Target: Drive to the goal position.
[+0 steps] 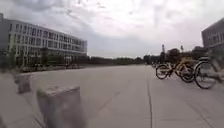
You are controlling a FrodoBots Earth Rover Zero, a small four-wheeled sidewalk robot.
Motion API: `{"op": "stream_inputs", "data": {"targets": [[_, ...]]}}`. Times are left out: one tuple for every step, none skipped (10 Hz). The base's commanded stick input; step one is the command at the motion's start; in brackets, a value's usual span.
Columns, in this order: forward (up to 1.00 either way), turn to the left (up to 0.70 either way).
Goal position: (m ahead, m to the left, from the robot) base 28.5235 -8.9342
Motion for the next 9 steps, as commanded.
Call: {"op": "stream_inputs", "data": {"targets": [[0.7,0.0],[0.7,0.0],[0.7,0.0],[0.7,0.0],[0.7,0.0],[0.7,0.0],[0.7,0.0],[0.7,0.0],[0.7,0.0]]}}
